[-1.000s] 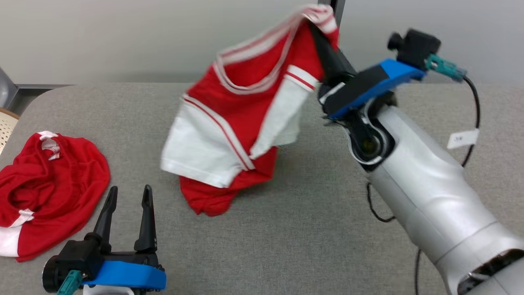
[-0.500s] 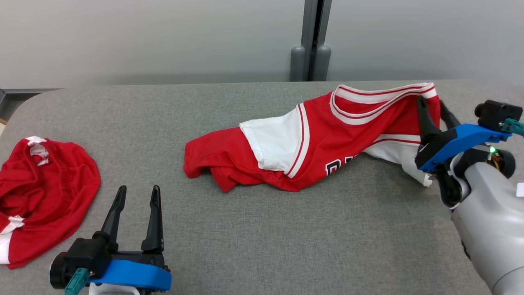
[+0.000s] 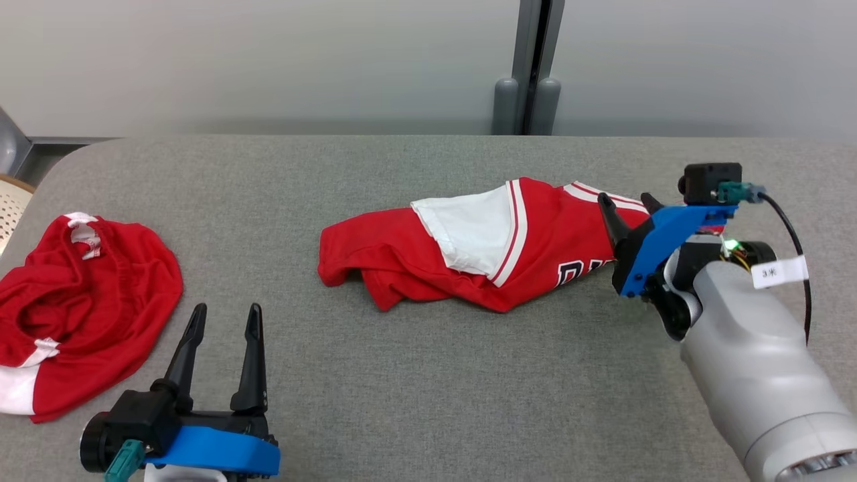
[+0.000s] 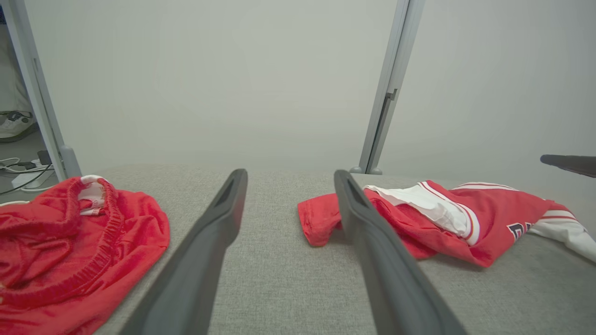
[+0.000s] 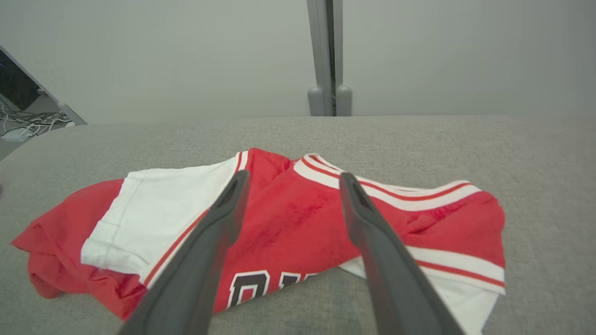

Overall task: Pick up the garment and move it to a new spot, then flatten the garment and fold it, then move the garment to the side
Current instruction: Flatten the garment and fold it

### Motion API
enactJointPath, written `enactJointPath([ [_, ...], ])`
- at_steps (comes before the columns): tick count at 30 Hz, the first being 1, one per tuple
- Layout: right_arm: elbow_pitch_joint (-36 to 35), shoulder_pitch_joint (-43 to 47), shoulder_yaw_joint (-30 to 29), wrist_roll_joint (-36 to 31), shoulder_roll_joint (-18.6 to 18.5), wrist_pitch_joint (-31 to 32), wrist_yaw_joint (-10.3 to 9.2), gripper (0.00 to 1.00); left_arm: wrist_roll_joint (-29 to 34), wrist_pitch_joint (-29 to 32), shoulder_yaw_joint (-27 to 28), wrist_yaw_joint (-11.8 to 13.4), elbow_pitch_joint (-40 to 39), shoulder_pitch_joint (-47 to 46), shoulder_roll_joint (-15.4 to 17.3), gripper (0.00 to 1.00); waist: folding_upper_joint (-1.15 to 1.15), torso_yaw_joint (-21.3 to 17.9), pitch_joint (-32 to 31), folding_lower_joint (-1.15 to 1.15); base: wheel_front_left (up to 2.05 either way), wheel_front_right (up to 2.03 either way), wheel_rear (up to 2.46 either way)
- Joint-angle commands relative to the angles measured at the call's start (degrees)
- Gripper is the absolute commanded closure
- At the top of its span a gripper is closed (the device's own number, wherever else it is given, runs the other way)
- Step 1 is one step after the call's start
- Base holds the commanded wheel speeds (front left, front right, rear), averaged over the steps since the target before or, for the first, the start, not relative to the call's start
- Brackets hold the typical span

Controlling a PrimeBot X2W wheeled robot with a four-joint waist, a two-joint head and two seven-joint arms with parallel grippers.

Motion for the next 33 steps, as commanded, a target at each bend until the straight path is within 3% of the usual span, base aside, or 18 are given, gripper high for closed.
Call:
enactJointPath([
  [1,0.66,-1.8,-0.25,-0.68,0.16,1.44,0.02,0.0,0.03,-0.26,0.17,0.18,-0.34,-0.81,0.31,0.0,0.0,0.55,0.91,0.01,0.0,0.0,0.0],
  [17,4.65,-16.52,-7.64,-9.89,-6.86,28.95,0.02,0.0,1.25,-0.22,-1.66,-0.91,-3.04,-5.9,-0.62,0.0,0.0,7.99,11.54,0.01,0.0,0.0,0.0],
  [25,4.69,-19.18,-10.11,-13.89,-8.61,32.87,0.01,0.0,2.15,-0.21,-2.12,-1.42,-4.52,-8.16,-1.78,0.0,0.0,10.77,15.69,0.01,0.0,0.0,0.0],
  [30,4.69,-18.56,-11.19,-13.82,-6.4,34.93,0.02,0.0,2.59,-0.21,-2.25,-1.71,-4.21,-8.38,-2.19,0.0,0.0,11.03,16.22,0.01,0.0,0.0,0.0],
  [31,4.69,-18.38,-11.12,-13.85,-6.13,35.01,0.02,0.33,2.61,-0.21,-2.27,-1.74,-4.13,-8.47,-2.26,0.0,0.0,11.01,16.24,0.01,0.0,0.0,0.0],
  [32,4.69,-18.22,-10.94,-13.75,-5.59,35.06,0.02,0.74,2.69,-0.21,-2.26,-1.78,-4.0,-8.56,-2.31,0.0,0.0,10.95,16.23,0.01,0.0,0.0,0.0],
  [33,4.6,-18.01,-10.74,-13.49,-4.99,34.93,0.02,1.0,2.73,-0.21,-2.17,-1.82,-3.85,-8.58,-2.32,0.0,0.0,10.84,16.12,0.01,0.0,0.0,0.0],
])
